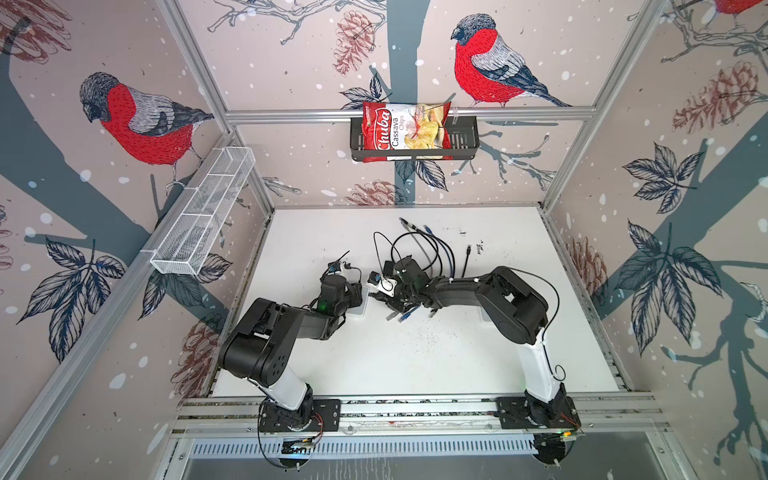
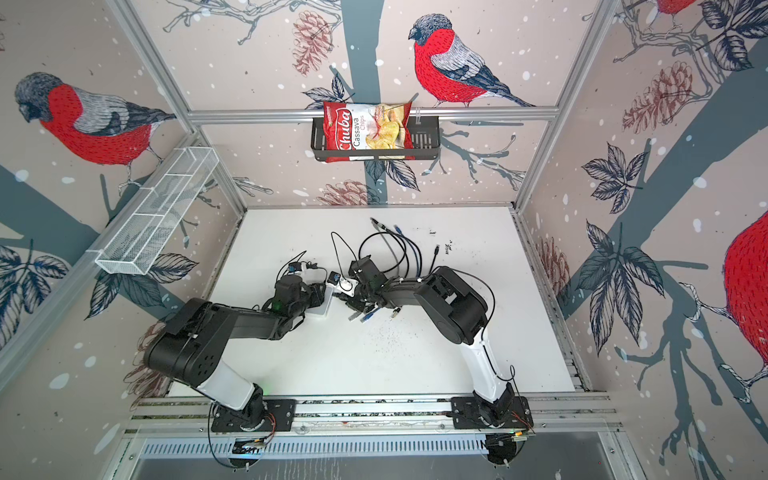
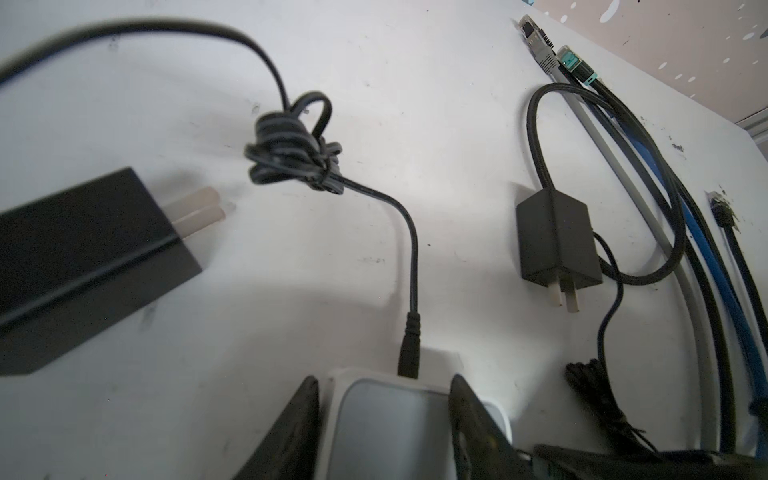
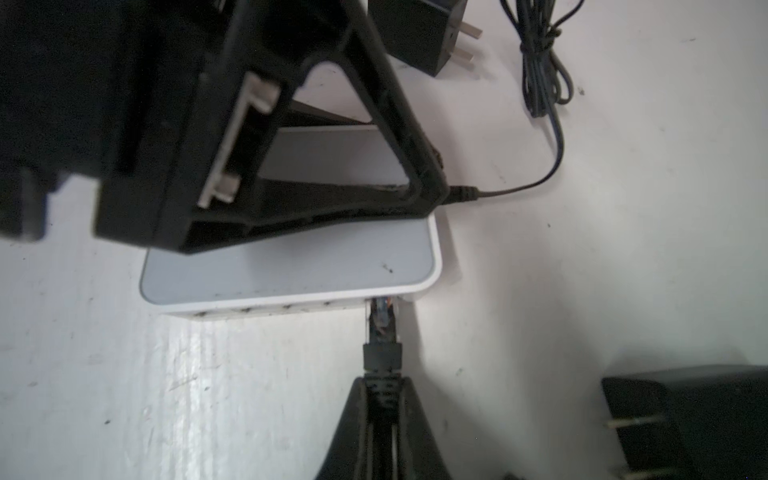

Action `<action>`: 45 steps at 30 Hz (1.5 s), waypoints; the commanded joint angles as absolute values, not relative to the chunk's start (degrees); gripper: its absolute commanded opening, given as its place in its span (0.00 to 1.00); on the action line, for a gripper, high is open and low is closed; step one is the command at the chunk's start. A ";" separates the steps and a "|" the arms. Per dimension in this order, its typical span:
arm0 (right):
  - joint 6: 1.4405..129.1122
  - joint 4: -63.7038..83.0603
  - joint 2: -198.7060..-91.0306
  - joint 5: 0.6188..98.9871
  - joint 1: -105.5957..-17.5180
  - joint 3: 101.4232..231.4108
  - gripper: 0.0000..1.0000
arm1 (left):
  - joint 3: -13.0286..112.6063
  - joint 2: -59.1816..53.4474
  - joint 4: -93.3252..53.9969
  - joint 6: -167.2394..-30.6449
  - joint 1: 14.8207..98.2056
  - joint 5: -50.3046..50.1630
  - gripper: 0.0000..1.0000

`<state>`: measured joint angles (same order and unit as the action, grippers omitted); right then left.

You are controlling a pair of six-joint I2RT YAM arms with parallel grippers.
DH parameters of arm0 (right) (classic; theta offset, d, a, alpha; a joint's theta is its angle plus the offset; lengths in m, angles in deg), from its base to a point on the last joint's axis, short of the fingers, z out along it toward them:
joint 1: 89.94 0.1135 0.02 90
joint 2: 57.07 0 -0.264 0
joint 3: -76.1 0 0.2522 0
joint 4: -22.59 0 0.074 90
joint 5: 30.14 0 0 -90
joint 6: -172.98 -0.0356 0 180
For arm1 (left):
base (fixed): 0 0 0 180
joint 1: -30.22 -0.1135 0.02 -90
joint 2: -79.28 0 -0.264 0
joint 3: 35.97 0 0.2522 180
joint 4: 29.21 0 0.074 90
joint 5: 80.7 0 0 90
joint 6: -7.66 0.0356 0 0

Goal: Insert the plug into the switch port
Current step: 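Push the black ethernet plug into a front port of the white switch with right gripper, then open right gripper and draw it back from the inserted plug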

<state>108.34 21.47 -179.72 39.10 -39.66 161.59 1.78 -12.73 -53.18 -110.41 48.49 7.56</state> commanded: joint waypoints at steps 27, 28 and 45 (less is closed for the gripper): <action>102.63 26.68 -180.39 37.96 -37.34 164.03 0.15 | 2.30 -10.55 -46.81 -109.05 49.03 -2.72 0.53; 102.37 26.35 -180.38 38.56 -37.41 163.95 0.16 | 2.28 -10.46 -46.55 -109.10 48.95 -1.87 0.53; 102.39 22.48 -180.35 40.52 -40.23 166.42 0.99 | 5.25 -9.02 -42.27 -109.01 48.86 5.73 0.72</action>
